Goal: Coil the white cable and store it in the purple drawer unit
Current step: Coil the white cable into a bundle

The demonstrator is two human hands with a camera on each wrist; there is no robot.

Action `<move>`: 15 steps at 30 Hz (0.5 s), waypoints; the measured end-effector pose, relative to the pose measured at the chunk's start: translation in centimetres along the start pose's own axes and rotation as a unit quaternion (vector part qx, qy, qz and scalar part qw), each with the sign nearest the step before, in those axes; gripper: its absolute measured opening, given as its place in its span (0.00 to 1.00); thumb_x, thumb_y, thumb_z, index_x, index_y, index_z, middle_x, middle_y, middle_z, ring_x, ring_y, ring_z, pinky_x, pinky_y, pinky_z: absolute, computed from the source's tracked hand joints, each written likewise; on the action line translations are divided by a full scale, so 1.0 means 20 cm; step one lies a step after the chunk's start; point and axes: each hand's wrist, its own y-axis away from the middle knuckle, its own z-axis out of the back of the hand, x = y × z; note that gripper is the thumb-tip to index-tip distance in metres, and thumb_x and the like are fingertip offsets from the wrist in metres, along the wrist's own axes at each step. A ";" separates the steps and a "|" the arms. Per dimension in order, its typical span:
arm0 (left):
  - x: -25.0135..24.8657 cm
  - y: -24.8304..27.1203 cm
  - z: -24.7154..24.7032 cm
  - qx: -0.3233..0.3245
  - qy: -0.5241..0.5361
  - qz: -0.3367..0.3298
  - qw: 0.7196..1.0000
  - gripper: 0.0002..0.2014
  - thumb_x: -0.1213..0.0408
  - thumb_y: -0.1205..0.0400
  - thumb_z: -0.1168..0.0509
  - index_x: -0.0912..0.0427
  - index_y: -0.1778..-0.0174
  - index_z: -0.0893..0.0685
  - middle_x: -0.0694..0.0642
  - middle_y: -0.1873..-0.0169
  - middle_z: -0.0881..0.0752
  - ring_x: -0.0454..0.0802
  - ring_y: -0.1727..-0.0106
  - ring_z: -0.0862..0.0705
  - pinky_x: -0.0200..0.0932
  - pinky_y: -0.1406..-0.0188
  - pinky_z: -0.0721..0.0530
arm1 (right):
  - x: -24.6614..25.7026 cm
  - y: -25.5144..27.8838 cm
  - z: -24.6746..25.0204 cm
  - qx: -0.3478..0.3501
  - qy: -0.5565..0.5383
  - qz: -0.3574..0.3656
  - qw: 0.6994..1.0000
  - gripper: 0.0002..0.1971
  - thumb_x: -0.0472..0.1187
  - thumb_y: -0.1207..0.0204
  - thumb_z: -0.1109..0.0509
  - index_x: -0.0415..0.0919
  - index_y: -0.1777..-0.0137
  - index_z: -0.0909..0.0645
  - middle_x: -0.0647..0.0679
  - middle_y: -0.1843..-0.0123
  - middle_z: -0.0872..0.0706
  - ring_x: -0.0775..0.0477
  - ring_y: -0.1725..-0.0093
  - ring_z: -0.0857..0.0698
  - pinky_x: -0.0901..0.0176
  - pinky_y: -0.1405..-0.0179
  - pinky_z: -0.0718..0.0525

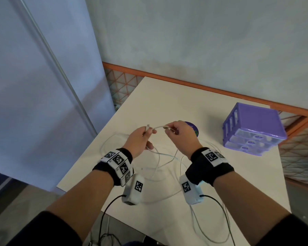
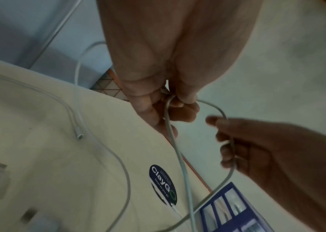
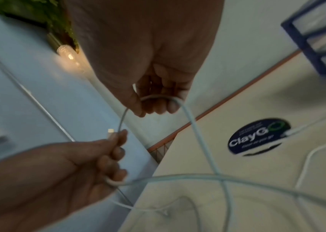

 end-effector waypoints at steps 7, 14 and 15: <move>-0.03 -0.01 0.06 -0.083 0.062 -0.063 0.993 0.16 0.56 0.13 0.44 0.55 0.35 0.18 0.52 0.39 0.25 0.46 0.68 0.12 0.29 0.67 0.16 | -0.12 0.03 0.04 0.021 -0.083 -0.126 0.988 0.14 0.40 0.16 0.44 0.36 0.54 0.18 0.45 0.63 0.20 0.44 0.67 0.19 0.62 0.66 0.19; -0.09 0.06 0.04 -0.042 0.175 0.112 0.977 0.16 0.59 0.13 0.46 0.63 0.57 0.18 0.59 0.67 0.18 0.50 0.78 0.18 0.43 0.70 0.14 | 0.01 0.01 0.03 -0.059 -0.413 -0.185 0.890 0.15 0.37 0.13 0.47 0.29 0.45 0.21 0.41 0.61 0.24 0.42 0.69 0.14 0.48 0.58 0.10; -0.10 0.08 0.04 -0.024 0.175 0.135 0.975 0.16 0.59 0.13 0.45 0.64 0.58 0.18 0.61 0.67 0.18 0.51 0.79 0.18 0.41 0.73 0.14 | 0.03 0.01 0.02 -0.061 -0.442 -0.181 0.877 0.15 0.38 0.13 0.47 0.30 0.46 0.21 0.41 0.61 0.24 0.42 0.69 0.14 0.46 0.57 0.10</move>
